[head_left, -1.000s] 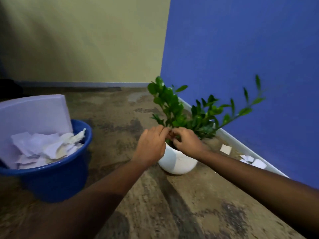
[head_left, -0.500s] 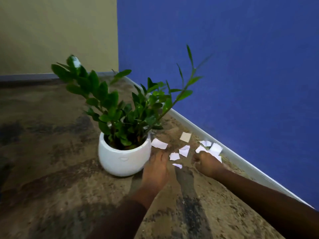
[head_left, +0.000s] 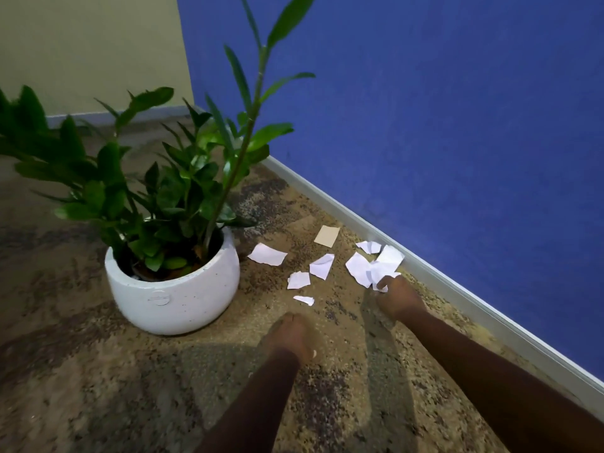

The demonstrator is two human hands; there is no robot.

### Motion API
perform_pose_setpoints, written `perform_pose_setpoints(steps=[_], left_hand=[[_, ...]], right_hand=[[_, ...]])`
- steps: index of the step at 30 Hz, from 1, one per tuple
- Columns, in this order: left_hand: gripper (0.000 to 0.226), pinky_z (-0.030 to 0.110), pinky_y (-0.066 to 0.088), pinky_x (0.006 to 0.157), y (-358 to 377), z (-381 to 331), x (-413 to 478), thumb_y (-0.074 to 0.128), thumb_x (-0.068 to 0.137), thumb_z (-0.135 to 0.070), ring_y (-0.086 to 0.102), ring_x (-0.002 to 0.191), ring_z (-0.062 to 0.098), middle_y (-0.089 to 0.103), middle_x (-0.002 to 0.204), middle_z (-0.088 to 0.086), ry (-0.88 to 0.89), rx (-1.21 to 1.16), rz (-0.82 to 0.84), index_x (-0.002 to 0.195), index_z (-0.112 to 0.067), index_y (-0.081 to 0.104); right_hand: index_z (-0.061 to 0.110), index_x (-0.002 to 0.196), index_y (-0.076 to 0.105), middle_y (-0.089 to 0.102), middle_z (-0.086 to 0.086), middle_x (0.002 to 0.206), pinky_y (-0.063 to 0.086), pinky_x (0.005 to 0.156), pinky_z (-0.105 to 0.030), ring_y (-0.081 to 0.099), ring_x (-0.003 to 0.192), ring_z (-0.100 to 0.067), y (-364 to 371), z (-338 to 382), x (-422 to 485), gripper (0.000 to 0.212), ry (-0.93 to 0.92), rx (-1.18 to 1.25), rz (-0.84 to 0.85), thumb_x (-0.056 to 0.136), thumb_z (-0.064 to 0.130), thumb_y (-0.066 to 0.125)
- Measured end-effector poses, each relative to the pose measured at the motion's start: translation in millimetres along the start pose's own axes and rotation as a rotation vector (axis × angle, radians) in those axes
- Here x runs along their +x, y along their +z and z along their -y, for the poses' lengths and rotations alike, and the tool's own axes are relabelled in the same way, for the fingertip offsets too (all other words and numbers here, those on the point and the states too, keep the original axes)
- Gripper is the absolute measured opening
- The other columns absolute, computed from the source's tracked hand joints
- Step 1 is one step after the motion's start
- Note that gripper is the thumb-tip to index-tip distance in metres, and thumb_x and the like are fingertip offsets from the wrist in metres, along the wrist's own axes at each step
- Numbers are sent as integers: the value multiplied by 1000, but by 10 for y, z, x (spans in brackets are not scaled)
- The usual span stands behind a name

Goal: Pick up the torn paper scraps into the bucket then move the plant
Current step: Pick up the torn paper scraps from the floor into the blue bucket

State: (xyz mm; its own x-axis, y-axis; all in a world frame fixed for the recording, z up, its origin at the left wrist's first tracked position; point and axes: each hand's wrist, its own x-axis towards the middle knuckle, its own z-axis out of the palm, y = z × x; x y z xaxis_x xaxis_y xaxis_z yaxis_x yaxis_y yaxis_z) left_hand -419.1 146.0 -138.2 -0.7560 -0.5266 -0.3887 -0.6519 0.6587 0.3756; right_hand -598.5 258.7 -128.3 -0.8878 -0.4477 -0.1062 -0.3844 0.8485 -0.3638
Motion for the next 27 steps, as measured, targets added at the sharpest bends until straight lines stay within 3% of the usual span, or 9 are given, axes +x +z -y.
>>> perform_pose_setpoints(steps=[5, 8, 12, 16, 19, 24, 27], left_hand=[[65, 32, 34, 112, 37, -33, 59, 66, 83, -24, 37, 137, 22, 30, 149, 3, -35, 71, -31, 139, -14, 35], [60, 31, 37, 107, 56, -34, 78, 63, 84, -23, 42, 132, 22, 35, 145, 2, -24, 131, -99, 138, -15, 37], [72, 29, 39, 105, 68, -29, 140, 70, 80, -26, 44, 131, 22, 36, 147, 3, -12, 172, -133, 142, -13, 37], [75, 31, 43, 104, 62, -30, 199, 76, 75, -25, 47, 130, 22, 40, 145, 3, -20, 167, -136, 140, -14, 41], [71, 32, 44, 102, 66, -27, 210, 76, 75, -25, 49, 128, 23, 42, 142, 2, -7, 195, -150, 137, -16, 43], [65, 32, 43, 102, 73, -20, 228, 71, 79, -23, 46, 127, 24, 43, 139, 3, 23, 155, -181, 138, -18, 43], [51, 29, 39, 103, 91, -22, 239, 60, 87, -21, 46, 125, 23, 47, 136, 6, 14, -39, -249, 136, -17, 45]], right_hand=[[17, 130, 46, 45, -13, 139, 50, 90, -33, 53, 118, -29, 54, -93, 230, 58, 55, 31, 0, 85, 52, 55], [23, 139, 30, 30, -14, 149, 44, 101, -36, 41, 131, -31, 71, -87, 388, 75, 82, 31, 67, 79, 57, 60], [24, 146, 19, 18, -14, 155, 31, 111, -42, 23, 141, -34, 73, 5, 625, 93, 89, -32, 165, 73, 59, 66], [33, 147, 13, 4, -15, 157, 28, 115, -43, 14, 144, -35, 108, 63, 772, 91, 96, 34, 280, 76, 56, 65], [40, 144, 21, 10, -12, 156, 14, 117, -56, 6, 144, -39, 250, 108, 740, 76, 54, -10, 327, 80, 56, 60], [24, 137, 39, 41, -16, 140, 40, 104, -44, 42, 127, -36, 368, 146, 482, 53, -20, -76, 43, 89, 34, 57], [11, 129, 51, 57, -19, 127, 44, 94, -35, 54, 116, -34, 334, 132, 338, 37, -83, 15, 15, 92, 15, 51]])
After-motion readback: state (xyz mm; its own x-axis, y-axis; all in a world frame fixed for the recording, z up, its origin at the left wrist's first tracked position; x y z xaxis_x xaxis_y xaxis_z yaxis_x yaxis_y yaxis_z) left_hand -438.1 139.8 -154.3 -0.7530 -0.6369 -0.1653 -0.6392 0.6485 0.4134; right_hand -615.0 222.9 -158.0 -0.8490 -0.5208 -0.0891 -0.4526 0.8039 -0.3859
